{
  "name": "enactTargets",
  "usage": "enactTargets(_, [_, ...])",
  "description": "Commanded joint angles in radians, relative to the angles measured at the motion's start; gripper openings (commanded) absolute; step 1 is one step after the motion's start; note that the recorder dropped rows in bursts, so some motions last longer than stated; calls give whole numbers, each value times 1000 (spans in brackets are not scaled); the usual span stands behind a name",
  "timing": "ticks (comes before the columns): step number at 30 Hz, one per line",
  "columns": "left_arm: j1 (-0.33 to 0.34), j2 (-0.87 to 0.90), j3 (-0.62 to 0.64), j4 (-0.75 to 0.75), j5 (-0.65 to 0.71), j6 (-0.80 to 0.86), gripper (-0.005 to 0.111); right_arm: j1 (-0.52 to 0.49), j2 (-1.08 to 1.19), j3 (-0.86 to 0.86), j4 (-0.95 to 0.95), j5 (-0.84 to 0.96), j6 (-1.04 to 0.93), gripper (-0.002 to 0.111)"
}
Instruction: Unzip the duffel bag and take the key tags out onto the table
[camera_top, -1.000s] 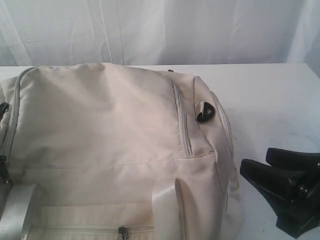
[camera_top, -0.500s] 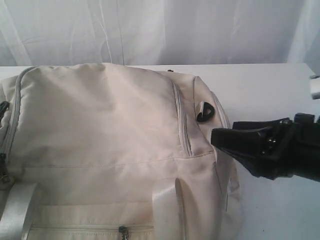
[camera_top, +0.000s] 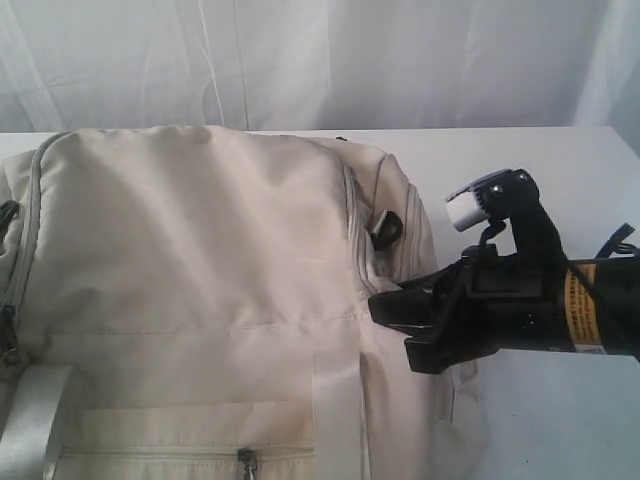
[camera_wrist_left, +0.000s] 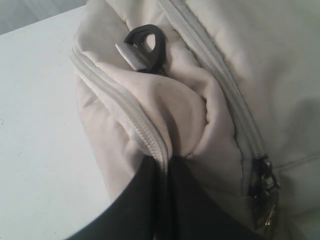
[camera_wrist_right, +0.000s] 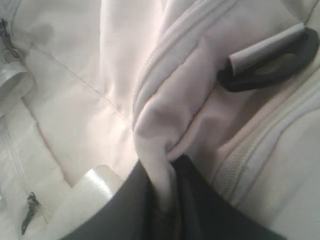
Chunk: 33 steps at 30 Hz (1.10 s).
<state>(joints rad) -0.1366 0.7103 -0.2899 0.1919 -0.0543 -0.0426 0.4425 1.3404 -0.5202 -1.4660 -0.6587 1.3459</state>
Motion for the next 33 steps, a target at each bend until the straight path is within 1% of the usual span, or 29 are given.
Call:
enactTargets(1, [-5, -1, -2, -1, -4, -3, 0, 5, -2, -13, -16, 86, -16, 0])
enactTargets(3, [-5, -5, -2, -1, 1, -1, 0, -7, -28, -13, -84, 94, 1, 0])
enactTargets(6, [-5, -51, -4, -1, 47, 33, 0, -57, -82, -13, -253, 113, 159, 0])
enactTargets(7, [-5, -78, -4, -1, 64, 49, 0, -80, -102, -13, -278, 138, 228, 0])
enactTargets(13, [-5, -192, -4, -1, 153, 115, 0, -148, -127, -13, -278, 184, 362, 0])
enactTargets(16, [-5, -235, -4, 2, 157, 129, 0, -148, -127, -13, -278, 185, 378, 0])
enactTargets(22, [-5, -300, -4, 82, 168, 127, 0, -148, -127, -13, -278, 216, 385, 0])
enactTargets(26, [-5, -329, -54, 91, 256, 127, 0, -148, -127, -13, -278, 230, 385, 0])
enactTargets(29, [-5, -342, -99, 159, 324, 110, 0, -148, -127, -13, -278, 235, 385, 0])
enactTargets(33, [-5, -342, -150, 305, 417, -35, 0, -148, -128, -13, -278, 238, 385, 0])
